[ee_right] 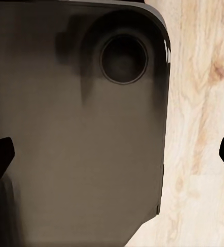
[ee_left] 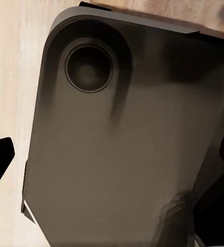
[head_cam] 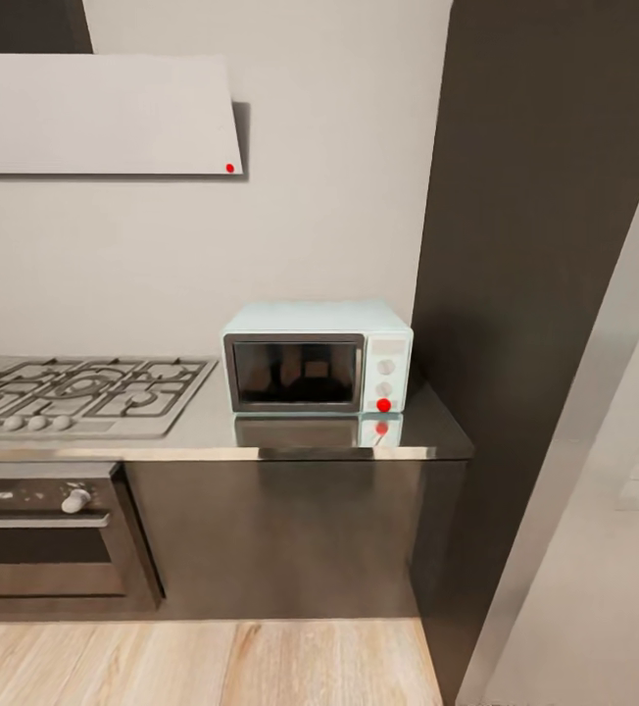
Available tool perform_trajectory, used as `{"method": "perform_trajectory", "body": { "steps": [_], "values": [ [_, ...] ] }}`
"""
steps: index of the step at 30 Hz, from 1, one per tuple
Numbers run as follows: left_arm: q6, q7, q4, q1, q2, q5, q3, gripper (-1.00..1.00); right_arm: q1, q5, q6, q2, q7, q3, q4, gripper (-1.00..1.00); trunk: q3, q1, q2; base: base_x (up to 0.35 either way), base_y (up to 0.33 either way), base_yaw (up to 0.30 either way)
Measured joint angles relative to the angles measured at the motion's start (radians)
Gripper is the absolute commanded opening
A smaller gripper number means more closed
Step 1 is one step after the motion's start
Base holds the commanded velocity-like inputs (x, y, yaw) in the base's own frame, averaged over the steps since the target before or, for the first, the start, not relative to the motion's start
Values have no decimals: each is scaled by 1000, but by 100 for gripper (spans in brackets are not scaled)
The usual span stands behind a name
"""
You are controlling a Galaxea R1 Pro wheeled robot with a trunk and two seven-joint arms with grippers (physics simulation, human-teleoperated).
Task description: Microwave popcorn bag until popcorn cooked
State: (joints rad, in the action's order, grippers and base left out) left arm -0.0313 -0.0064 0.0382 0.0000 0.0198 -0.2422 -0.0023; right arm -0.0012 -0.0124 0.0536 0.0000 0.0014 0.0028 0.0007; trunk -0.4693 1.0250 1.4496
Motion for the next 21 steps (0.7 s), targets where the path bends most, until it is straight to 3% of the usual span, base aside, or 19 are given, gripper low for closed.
{"method": "perform_trajectory", "body": {
  "steps": [21],
  "values": [
    [0, -1, 0, 0, 2, -1, 1, 100, 0, 6, 0, -2, 0, 0, 0, 100, 0, 0, 0, 0, 2, -12]
  ]
}}
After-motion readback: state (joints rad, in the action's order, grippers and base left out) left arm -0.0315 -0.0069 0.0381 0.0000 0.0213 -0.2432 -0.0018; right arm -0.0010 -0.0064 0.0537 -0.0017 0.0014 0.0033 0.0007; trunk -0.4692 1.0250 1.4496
